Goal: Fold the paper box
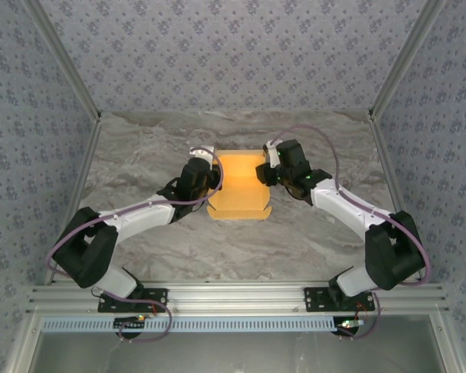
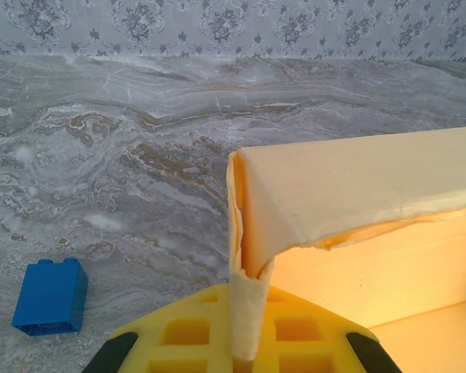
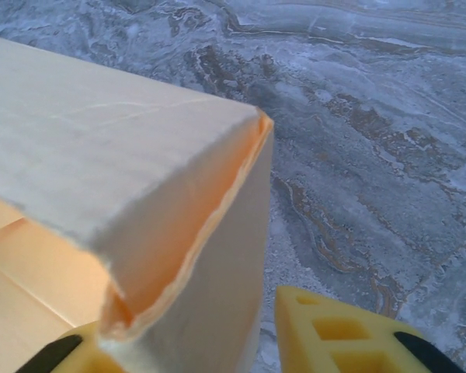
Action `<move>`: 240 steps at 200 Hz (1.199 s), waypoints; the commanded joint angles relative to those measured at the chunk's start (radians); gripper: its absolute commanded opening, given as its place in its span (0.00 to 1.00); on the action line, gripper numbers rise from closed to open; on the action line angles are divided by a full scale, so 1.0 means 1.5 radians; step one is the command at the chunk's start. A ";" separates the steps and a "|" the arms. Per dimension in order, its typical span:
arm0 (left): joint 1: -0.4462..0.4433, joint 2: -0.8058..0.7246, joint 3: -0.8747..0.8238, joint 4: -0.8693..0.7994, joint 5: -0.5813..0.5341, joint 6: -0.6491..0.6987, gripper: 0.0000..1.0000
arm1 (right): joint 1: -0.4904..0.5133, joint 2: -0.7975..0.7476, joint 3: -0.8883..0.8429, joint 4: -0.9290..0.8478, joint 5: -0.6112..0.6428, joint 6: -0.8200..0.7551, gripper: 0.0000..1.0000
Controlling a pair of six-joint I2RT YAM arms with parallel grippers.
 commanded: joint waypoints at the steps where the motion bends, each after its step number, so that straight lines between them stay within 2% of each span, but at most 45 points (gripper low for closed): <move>1: -0.005 -0.027 0.000 0.014 0.014 -0.006 0.00 | 0.007 0.014 0.009 0.000 0.082 0.026 0.27; 31: -0.004 -0.028 -0.002 0.014 0.014 -0.007 0.00 | 0.016 0.024 0.020 -0.026 0.159 0.075 0.18; 61: -0.006 -0.028 -0.002 0.015 0.015 -0.009 0.00 | 0.031 0.042 0.042 -0.072 0.241 0.118 0.13; 98: -0.007 -0.025 -0.002 0.015 0.015 -0.010 0.00 | 0.066 0.060 0.067 -0.125 0.339 0.169 0.10; 160: -0.006 -0.018 0.005 0.003 -0.003 -0.015 0.00 | 0.131 0.097 0.143 -0.241 0.495 0.214 0.10; 211: -0.007 -0.027 0.000 -0.009 -0.020 -0.022 0.00 | 0.135 0.112 0.163 -0.276 0.526 0.230 0.10; 240: -0.006 -0.025 -0.001 -0.009 -0.023 -0.023 0.00 | 0.136 0.108 0.163 -0.263 0.486 0.219 0.12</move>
